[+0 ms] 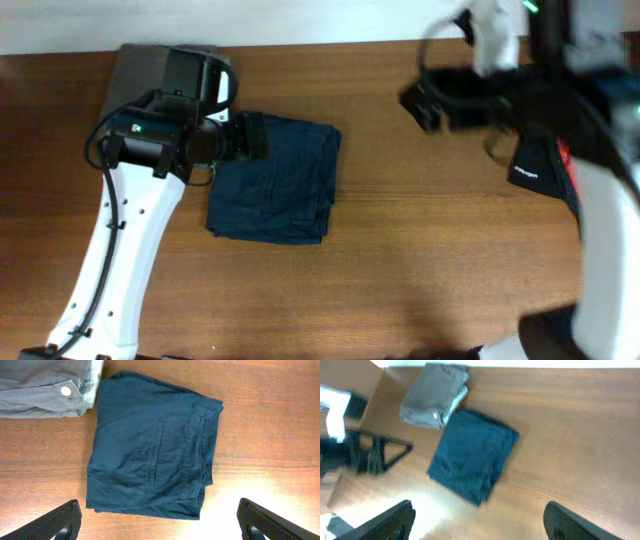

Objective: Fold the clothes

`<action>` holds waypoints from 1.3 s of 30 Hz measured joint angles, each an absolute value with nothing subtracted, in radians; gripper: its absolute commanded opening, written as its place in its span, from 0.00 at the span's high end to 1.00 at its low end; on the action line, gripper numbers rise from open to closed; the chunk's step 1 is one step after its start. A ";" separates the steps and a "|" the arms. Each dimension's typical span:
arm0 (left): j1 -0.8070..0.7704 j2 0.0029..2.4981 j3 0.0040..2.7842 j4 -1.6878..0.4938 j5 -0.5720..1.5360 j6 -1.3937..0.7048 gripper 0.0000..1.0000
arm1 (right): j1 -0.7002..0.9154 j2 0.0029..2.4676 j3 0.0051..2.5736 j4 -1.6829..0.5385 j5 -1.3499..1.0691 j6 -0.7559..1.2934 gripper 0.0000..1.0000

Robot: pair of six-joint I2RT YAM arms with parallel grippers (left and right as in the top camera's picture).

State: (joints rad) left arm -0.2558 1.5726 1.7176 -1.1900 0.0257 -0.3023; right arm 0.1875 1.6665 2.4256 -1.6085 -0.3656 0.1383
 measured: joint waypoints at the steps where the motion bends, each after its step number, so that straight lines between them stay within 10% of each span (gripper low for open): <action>1: -0.257 1.573 1.718 -1.194 0.026 -0.302 0.01 | 0.187 1.636 2.427 -1.645 -0.352 0.137 0.09; 19: -0.259 1.573 1.718 -1.207 0.026 -0.302 0.01 | 0.211 0.931 1.917 -1.692 -0.195 0.210 0.01; 39: -0.259 1.573 1.718 -1.207 0.026 -0.302 0.01 | 0.211 0.854 1.871 -1.692 -0.172 0.216 0.01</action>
State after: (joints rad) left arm -0.2588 1.5726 1.7176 -1.2068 0.0257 -0.3023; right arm 0.2111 0.8536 1.8706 -1.6924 -0.1722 0.2161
